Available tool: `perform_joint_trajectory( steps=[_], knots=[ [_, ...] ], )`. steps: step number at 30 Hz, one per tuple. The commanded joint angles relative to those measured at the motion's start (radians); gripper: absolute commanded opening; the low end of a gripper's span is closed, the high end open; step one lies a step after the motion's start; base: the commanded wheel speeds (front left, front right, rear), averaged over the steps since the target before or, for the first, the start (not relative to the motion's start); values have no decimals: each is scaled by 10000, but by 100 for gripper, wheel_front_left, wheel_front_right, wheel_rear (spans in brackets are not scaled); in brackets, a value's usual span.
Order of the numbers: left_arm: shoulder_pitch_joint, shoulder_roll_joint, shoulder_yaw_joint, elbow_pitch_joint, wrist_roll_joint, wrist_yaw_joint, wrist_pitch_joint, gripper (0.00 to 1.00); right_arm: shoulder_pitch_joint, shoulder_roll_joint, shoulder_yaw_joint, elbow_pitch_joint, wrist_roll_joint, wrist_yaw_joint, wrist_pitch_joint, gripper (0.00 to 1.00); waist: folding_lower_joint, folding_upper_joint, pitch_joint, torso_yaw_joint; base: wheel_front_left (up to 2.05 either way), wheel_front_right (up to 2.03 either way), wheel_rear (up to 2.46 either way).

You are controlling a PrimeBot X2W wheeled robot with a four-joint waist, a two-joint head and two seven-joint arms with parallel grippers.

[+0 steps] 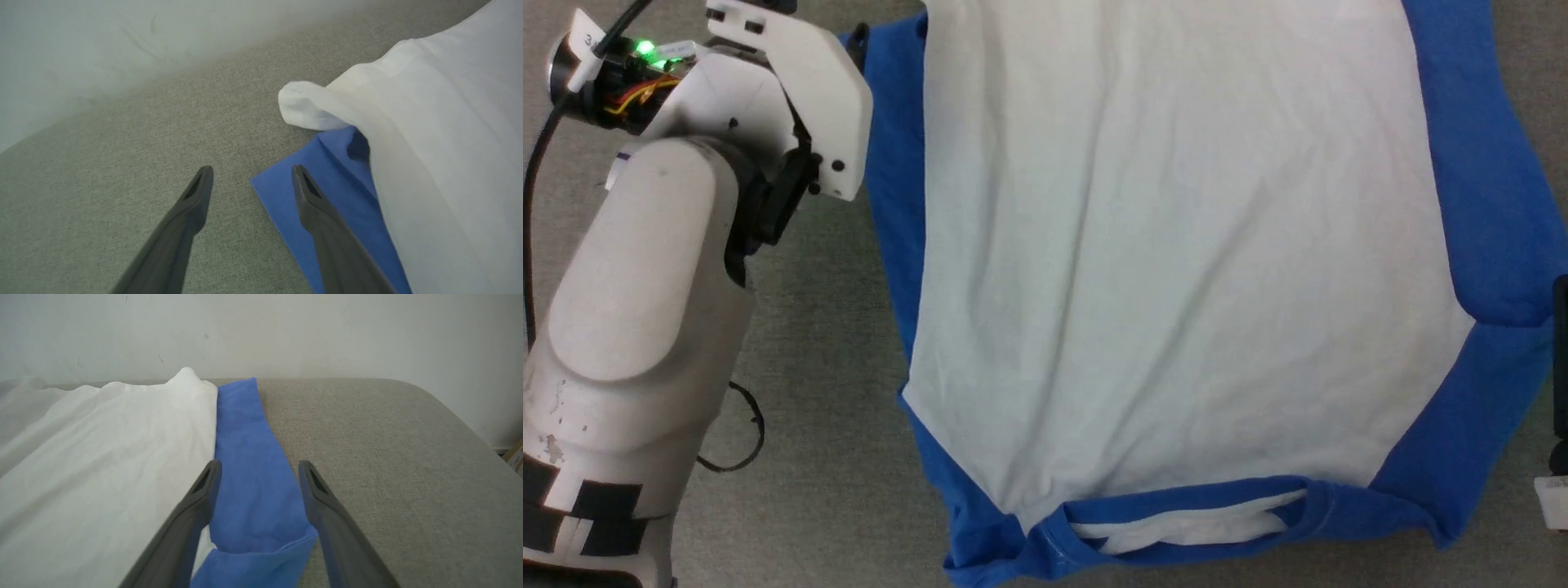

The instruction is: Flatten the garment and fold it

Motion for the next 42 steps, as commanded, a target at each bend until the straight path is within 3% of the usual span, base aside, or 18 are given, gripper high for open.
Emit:
perform_joint_trajectory(
  steps=[1, 9, 10, 11, 12, 16, 28, 42],
  knots=[
    [-136, -35, 97, 44, -84, 167, 97, 100, -193, -159, 2, 99, 118, -9, -132, 100, -2, 0, 542, -221, 0, 0, 0],
    [131, -106, 163, 66, -355, 520, 762, 100, -416, -580, 29, 375, 332, -9, -327, 100, -2, 0, 944, -311, 0, 0, 0],
    [177, -139, 170, 61, -424, 546, 849, 74, -442, -602, 35, 402, 349, -9, -348, 100, -2, 0, 980, -314, 0, 0, 0],
    [214, -158, 158, 41, -470, 550, 909, 25, -462, -623, 42, 430, 367, -9, -365, 100, -2, 0, 1006, -313, 0, 0, 0],
    [240, -164, 137, 11, -508, 526, 948, 0, -479, -642, 49, 455, 384, -9, -379, 100, -2, 0, 1029, -312, 0, 0, 0],
    [289, -115, 84, -121, -603, 425, 1014, 0, -551, -713, 30, 552, 422, -9, -397, 100, -2, 0, 1037, -283, 0, 0, 0],
    [416, 237, 653, -472, -677, 586, -225, 0, -577, -502, 157, 744, 246, -9, -333, 100, -2, 0, -9, -158, 0, 0, 0],
    [2608, 1741, 1996, -2025, -1857, 148, -751, 0, 336, 985, 195, 616, -646, -9, 363, 100, -2, 0, -2955, 299, 0, 0, 0]
  ],
)
